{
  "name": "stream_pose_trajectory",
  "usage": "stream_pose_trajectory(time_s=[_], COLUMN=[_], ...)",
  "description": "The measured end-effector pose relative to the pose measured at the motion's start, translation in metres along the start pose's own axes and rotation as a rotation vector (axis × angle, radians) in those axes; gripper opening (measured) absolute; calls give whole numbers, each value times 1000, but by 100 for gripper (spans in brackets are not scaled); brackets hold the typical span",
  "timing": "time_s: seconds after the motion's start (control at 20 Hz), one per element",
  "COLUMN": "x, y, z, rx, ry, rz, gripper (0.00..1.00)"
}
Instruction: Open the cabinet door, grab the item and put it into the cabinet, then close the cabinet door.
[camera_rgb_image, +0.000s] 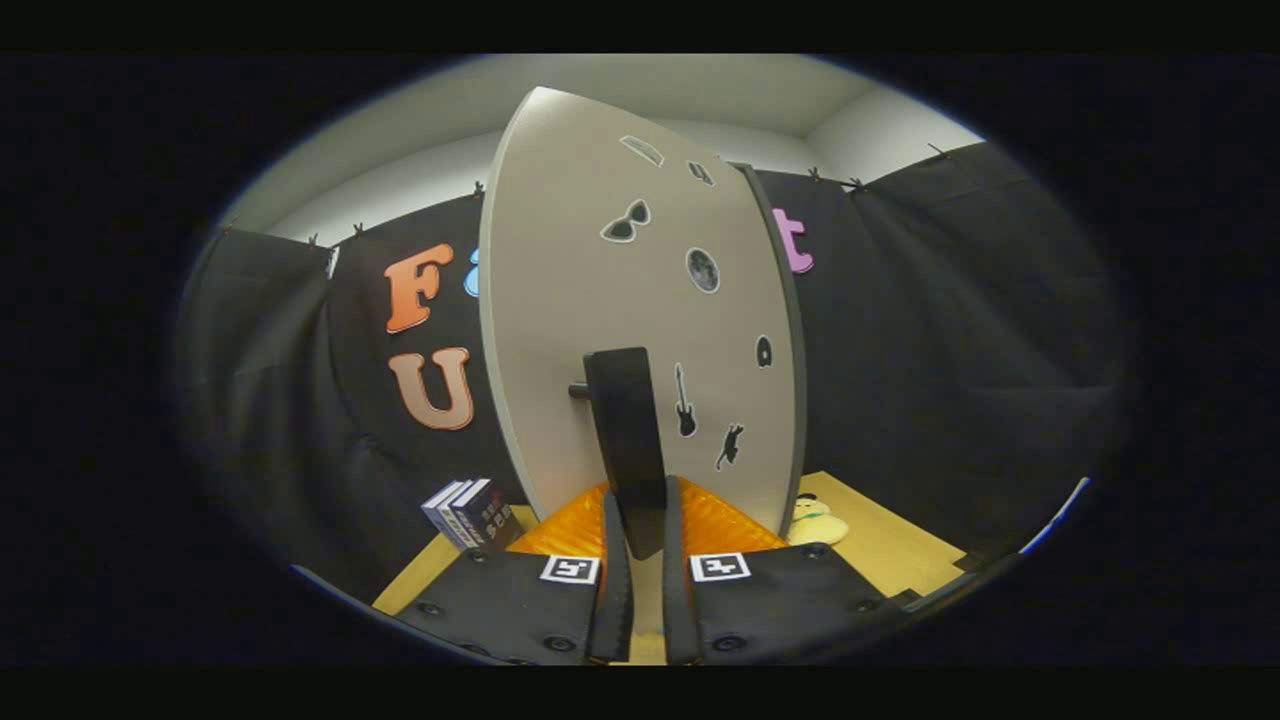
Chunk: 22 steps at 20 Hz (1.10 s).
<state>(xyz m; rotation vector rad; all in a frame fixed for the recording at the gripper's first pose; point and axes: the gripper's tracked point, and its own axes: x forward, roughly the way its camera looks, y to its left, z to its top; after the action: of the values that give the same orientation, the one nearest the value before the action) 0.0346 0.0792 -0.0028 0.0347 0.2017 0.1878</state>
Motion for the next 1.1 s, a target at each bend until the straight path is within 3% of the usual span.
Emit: stream_pose_trajectory(time_s=[0.4,1.1], x=[-42,-107], y=[-81,-193], z=[11,6], rx=[-21,49], ry=[-39,-94], rz=[-117,-426], gripper=[10,8])
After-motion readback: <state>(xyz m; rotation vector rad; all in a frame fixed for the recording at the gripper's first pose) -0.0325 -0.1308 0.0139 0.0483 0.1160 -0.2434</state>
